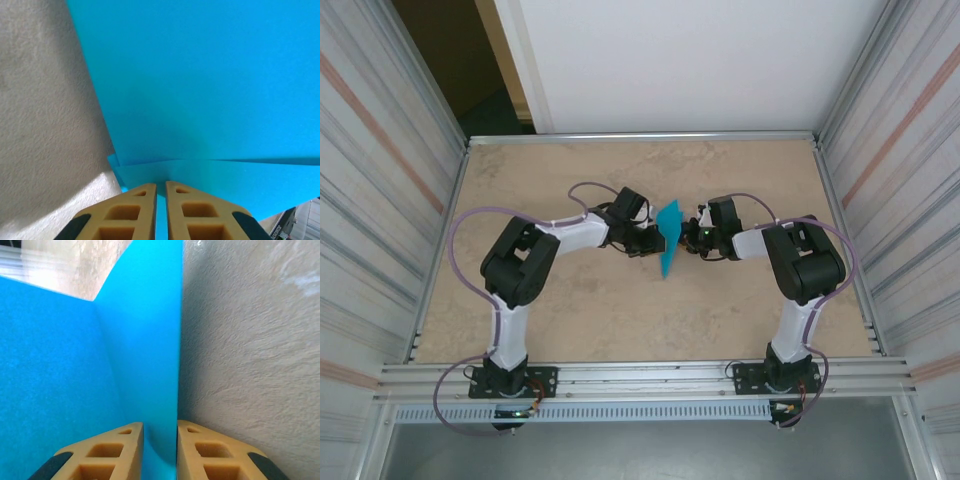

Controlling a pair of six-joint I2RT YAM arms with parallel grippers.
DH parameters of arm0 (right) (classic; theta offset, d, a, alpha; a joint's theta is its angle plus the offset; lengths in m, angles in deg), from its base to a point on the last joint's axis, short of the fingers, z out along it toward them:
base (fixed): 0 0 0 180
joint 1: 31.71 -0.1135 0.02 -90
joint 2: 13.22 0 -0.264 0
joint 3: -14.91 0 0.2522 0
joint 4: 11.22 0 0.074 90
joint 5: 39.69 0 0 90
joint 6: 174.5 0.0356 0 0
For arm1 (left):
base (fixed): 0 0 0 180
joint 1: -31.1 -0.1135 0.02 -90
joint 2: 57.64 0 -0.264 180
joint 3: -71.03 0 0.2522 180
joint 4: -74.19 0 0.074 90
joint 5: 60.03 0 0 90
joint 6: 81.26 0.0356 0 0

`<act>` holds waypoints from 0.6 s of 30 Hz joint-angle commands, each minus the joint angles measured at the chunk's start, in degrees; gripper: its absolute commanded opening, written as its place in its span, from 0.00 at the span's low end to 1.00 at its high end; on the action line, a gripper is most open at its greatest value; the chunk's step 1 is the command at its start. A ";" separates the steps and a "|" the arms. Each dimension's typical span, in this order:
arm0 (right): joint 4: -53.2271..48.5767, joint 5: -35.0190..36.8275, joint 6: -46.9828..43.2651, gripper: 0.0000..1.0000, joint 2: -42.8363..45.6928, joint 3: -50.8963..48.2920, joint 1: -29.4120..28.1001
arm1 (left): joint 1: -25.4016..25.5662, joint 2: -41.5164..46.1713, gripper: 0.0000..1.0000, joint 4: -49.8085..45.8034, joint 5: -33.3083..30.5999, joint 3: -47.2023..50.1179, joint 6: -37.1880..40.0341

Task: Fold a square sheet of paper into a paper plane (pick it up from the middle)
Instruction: Turn over the paper at the center of the table.

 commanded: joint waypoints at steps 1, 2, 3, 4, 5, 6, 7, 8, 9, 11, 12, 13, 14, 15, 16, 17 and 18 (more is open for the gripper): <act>-1.73 -1.40 1.61 0.25 0.53 -0.24 0.60 | 0.25 -1.87 0.12 -2.68 1.35 -2.42 1.72; -2.15 -1.34 1.67 0.25 0.92 -0.34 0.61 | 0.22 -2.27 0.12 -3.12 1.38 -2.80 1.83; -2.62 -1.14 1.63 0.26 1.24 -0.35 0.70 | 0.21 -2.56 0.12 -3.39 1.39 -3.02 1.87; -3.19 -0.89 1.63 0.28 1.75 -0.43 0.81 | 0.26 -2.95 0.12 -3.60 1.44 -3.24 1.87; -3.86 -0.71 1.63 0.28 2.14 -0.60 0.96 | 0.28 -3.24 0.12 -3.73 1.35 -3.39 1.83; -4.05 -0.59 1.72 0.29 2.52 -0.75 1.10 | 0.30 -3.64 0.12 -3.93 1.33 -3.60 2.00; -4.29 -0.58 1.91 0.31 2.91 -0.89 1.37 | 0.30 -3.79 0.12 -4.20 1.33 -3.96 2.13; -4.56 -0.47 2.13 0.32 3.26 -1.20 1.61 | 0.30 -3.79 0.12 -4.62 1.16 -4.31 2.18; -4.59 -0.47 2.31 0.33 3.69 -1.54 1.92 | 0.30 -3.79 0.12 -4.85 1.09 -4.51 2.25; -5.16 -0.62 2.40 0.36 4.31 -2.06 2.49 | 0.30 -5.40 0.12 -4.88 1.05 -4.71 2.36; -5.35 -0.68 2.50 0.38 4.77 -2.40 2.78 | 0.30 -5.56 0.13 -4.90 1.07 -4.80 2.35; -5.39 -0.77 2.66 0.39 5.26 -2.90 3.10 | 0.30 -5.72 0.13 -4.86 1.18 -4.88 2.39; -5.37 -0.75 2.83 0.41 5.68 -3.35 3.37 | 0.30 -5.66 0.13 -4.86 1.31 -5.04 2.36; -5.45 -0.81 2.95 0.41 6.05 -3.73 3.72 | 0.34 -5.46 0.13 -4.80 1.50 -5.03 2.37; -5.78 -0.94 2.95 0.41 6.47 -3.98 4.09 | 0.38 -5.12 0.14 -4.61 1.58 -4.94 2.38; -5.98 -1.08 2.95 0.41 6.90 -4.31 4.33 | 0.36 -4.72 0.14 -4.58 1.48 -4.91 2.51; -6.14 -1.09 2.79 0.41 7.49 -4.80 4.63 | 0.34 -4.50 0.14 -4.57 1.31 -4.81 2.56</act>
